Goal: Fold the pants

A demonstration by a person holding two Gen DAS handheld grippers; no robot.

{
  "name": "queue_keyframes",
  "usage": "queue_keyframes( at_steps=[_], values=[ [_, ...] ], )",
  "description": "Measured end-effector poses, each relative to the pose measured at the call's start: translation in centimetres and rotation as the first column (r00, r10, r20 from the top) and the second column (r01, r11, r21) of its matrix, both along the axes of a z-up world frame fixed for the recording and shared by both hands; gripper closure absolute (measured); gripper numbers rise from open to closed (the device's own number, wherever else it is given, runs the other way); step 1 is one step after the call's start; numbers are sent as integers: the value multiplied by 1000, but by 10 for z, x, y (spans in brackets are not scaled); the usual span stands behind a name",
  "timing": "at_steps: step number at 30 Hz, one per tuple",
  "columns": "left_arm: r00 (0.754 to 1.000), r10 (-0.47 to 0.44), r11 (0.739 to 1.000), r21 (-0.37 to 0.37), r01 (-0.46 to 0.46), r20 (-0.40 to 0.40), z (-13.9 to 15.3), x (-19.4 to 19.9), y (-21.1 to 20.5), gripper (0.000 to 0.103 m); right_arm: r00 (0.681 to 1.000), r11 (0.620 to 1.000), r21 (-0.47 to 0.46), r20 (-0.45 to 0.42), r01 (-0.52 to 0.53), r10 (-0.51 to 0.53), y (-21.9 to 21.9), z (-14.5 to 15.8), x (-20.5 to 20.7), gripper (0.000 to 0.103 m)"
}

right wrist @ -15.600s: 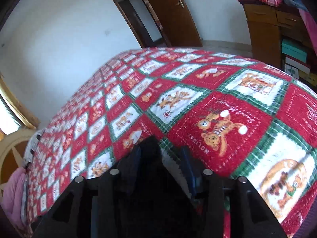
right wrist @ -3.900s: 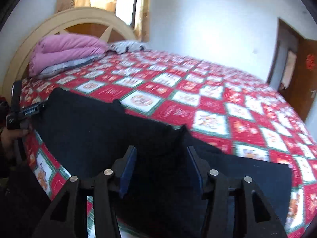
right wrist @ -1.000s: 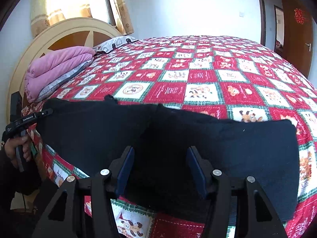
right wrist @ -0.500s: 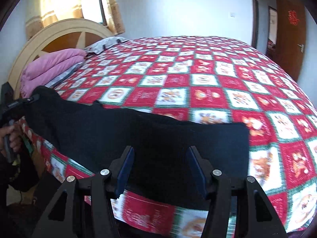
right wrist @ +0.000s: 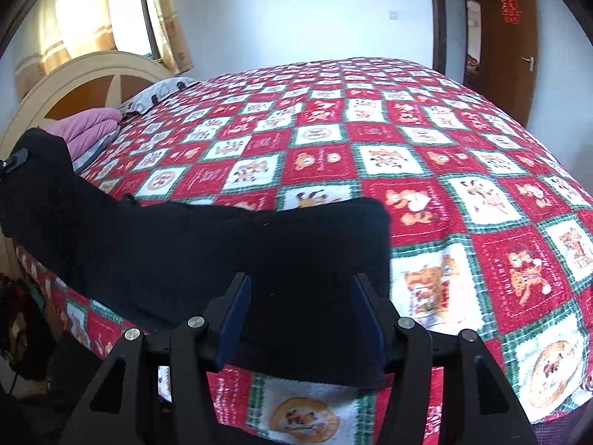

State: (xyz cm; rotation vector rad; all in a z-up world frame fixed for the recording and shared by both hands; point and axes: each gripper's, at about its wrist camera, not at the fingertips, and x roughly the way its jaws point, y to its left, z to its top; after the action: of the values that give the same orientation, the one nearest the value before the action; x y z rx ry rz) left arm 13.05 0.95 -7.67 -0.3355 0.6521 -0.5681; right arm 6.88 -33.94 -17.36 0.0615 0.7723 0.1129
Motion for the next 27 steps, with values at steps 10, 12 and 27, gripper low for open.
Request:
queue_keyframes(
  at_steps=[10,12,27],
  values=[
    [985,-171,982,75,172,-22,6,10,-106,83,991,987,90,19,130,-132,-45,9,3,45],
    [980,-195,976,89,197,-32,3,12,-123,83,986,980,117,18,163,-166,-57,9,4,45],
    [951,-265,918,262,299,-157,-64,31,-233,83,960,938,215,8,272,-280,-95,2,8,45]
  ],
)
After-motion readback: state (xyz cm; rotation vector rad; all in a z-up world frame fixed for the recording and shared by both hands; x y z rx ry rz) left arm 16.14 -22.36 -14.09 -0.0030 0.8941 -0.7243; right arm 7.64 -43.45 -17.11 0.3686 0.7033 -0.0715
